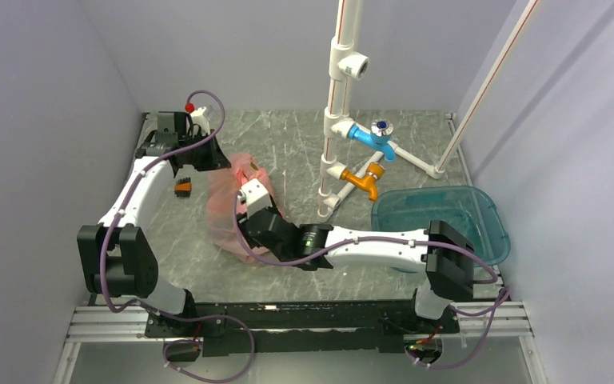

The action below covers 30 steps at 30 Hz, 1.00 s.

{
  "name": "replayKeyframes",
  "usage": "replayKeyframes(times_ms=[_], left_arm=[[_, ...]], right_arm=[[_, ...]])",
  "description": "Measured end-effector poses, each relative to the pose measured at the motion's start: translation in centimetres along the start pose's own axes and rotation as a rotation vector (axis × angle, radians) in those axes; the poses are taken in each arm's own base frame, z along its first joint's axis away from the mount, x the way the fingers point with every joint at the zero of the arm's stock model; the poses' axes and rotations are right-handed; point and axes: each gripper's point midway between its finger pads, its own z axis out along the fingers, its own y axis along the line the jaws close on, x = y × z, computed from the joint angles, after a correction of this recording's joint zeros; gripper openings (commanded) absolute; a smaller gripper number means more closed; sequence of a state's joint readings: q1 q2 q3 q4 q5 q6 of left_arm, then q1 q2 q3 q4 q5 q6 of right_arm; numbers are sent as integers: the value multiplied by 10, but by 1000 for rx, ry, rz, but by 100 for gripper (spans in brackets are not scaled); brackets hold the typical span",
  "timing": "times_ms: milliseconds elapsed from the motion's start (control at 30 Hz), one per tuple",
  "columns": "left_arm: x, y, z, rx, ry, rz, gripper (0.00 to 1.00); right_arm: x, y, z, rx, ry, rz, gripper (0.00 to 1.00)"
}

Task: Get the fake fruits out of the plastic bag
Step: Untie the plastic bag at the center of the board.

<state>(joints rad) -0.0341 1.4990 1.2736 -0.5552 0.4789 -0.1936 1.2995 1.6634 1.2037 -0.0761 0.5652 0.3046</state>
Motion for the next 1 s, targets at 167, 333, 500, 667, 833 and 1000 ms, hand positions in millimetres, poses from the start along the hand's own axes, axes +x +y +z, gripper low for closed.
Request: replayKeyframes(times_ms=[167, 333, 500, 667, 833, 1000], left_arm=[[-1, -2, 1, 14, -1, -8, 0], [-1, -3, 2, 10, -4, 2, 0], [-1, -4, 3, 11, -2, 5, 0], [0, -5, 3, 12, -1, 6, 0], [0, -5, 3, 12, -1, 6, 0], [0, -5, 3, 13, -1, 6, 0]], right_arm=[[-37, 8, 2, 8, -48, 16, 68], [-53, 18, 35, 77, -47, -3, 61], [-40, 16, 64, 179, 0, -55, 61], [-24, 1, 66, 260, 44, -123, 61], [-24, -8, 63, 304, 47, -145, 57], [-25, -11, 62, 322, 43, -155, 21]])
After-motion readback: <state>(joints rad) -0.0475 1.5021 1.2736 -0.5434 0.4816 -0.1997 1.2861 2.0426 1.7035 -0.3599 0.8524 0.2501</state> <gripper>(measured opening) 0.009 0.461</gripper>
